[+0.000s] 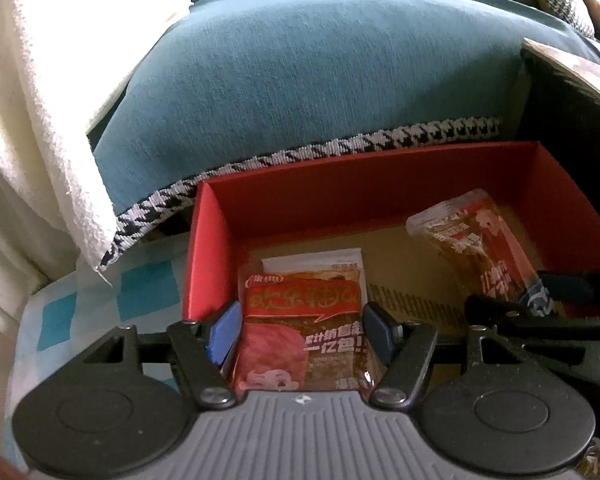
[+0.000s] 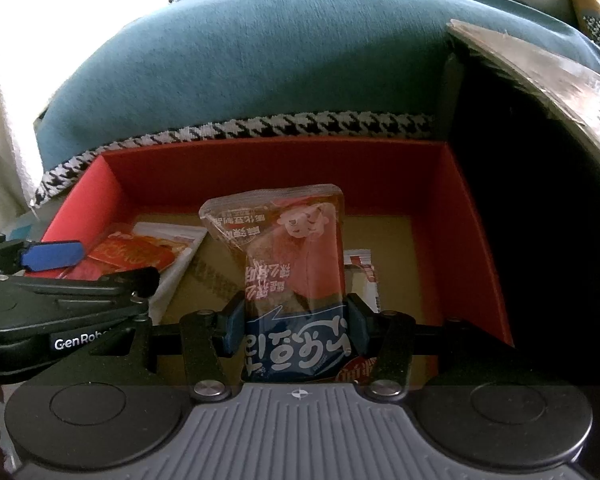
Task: Organize snacks
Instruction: 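Lower both bags into the red box and open both grippers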
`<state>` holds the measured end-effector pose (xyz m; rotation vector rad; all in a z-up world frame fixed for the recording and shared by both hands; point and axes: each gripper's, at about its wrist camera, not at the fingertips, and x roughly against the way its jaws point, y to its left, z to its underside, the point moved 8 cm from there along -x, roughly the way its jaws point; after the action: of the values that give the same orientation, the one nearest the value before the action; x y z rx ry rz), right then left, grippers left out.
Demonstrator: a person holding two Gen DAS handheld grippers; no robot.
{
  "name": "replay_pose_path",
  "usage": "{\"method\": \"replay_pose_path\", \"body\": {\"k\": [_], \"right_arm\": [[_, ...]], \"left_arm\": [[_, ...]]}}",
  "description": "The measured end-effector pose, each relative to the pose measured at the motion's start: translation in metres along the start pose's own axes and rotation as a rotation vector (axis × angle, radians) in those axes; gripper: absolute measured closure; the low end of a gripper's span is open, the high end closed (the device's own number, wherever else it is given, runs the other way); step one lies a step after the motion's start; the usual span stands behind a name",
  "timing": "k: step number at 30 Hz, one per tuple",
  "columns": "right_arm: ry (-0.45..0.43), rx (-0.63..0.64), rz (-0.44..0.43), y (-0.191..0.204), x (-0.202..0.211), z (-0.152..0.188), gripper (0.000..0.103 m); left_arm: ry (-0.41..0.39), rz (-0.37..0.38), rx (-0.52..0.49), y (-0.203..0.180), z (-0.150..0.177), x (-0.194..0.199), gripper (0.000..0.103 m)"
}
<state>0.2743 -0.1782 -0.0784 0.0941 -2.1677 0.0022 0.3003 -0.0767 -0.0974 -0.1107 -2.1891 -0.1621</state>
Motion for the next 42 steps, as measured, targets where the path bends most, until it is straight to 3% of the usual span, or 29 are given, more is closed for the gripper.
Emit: {"method": "replay_pose_path", "body": {"k": [21,24,42], "right_arm": [[0.021,-0.003,0.047,-0.008,0.002,0.006,0.036],[0.018,-0.003,0.045,-0.007,0.005,0.006,0.036],[0.02,-0.007,0.04,-0.007,0.017,0.008,0.031]], "left_arm": [[0.035,0.017,0.018,-0.001,0.003,0.007,0.034],[0.022,-0.006,0.013,0.0,0.002,0.013,0.028],[0.004,0.005,0.012,0.003,0.002,0.028,0.028]]}}
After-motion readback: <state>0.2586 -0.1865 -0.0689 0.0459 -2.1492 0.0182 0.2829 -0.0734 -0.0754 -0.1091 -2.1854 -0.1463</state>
